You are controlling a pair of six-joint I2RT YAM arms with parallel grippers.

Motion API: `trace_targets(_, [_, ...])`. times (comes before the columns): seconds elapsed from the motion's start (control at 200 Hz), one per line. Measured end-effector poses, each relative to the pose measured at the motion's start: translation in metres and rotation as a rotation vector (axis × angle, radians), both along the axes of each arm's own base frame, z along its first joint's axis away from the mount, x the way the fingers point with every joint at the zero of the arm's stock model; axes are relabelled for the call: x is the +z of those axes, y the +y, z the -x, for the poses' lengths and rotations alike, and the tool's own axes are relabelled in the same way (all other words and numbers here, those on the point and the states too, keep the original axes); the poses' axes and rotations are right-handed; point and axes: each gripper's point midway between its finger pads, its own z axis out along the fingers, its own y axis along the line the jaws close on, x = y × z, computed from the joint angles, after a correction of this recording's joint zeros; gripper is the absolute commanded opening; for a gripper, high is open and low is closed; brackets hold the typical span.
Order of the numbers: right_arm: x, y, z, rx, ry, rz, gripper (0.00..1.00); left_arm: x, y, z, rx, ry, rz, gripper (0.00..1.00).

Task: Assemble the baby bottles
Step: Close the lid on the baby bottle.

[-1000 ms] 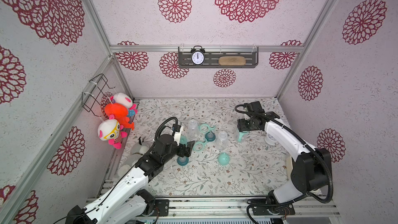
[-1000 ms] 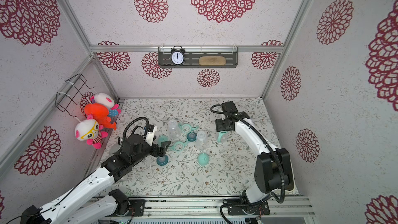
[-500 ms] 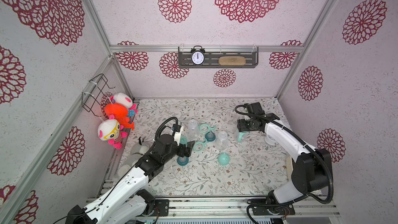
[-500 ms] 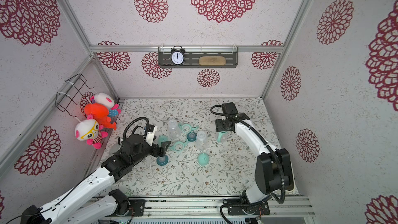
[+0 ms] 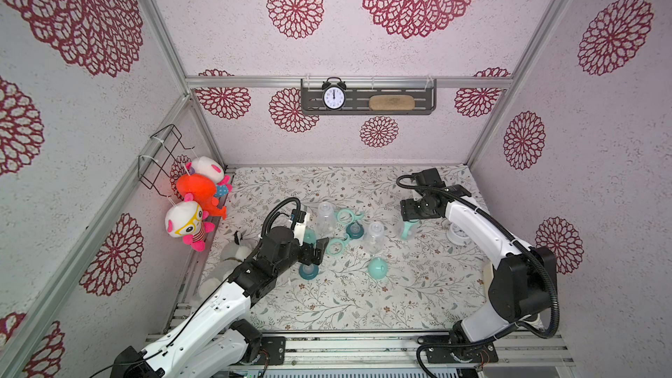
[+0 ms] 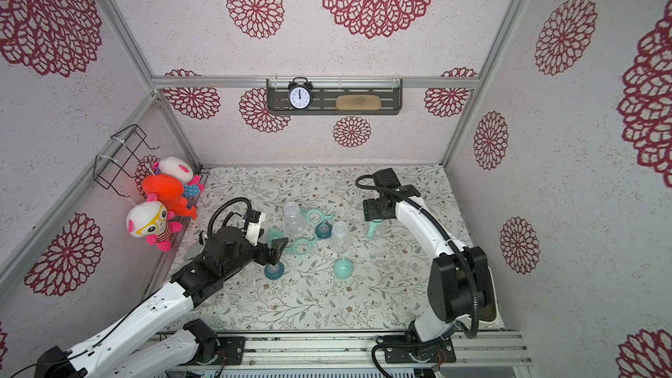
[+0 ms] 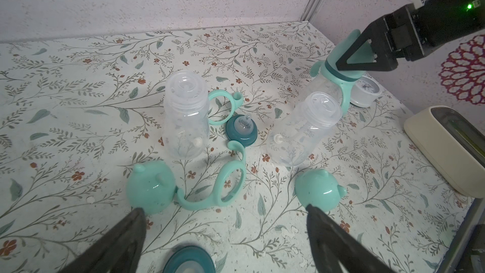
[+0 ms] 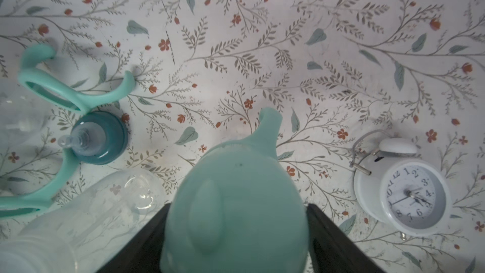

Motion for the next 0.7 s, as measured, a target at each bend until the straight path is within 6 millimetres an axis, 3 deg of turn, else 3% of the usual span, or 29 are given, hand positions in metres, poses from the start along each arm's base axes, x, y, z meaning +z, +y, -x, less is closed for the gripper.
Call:
trace_targets(0.12, [0.01, 0.002, -0.008, 0.0, -0.025, -0.007, 0.8, 0.001, 0.0, 0.0, 0.001, -0.002, 0.002, 0.98])
trace_targets(0.395, [0.007, 0.006, -0.003, 0.014, -0.008, 0.002, 0.88, 0.002, 0.001, 0.0, 0.003, -0.006, 0.003, 0.98])
trace_targets(0.535, [0.016, 0.02, 0.008, 0.056, -0.024, 0.025, 0.9, 0.002, 0.001, 0.0, 0.008, -0.004, 0.004, 0.98])
trace_targets(0.701, [0.041, 0.045, 0.032, 0.134, -0.094, 0.011, 0.91, 0.002, 0.004, -0.002, 0.027, 0.003, 0.016, 0.98])
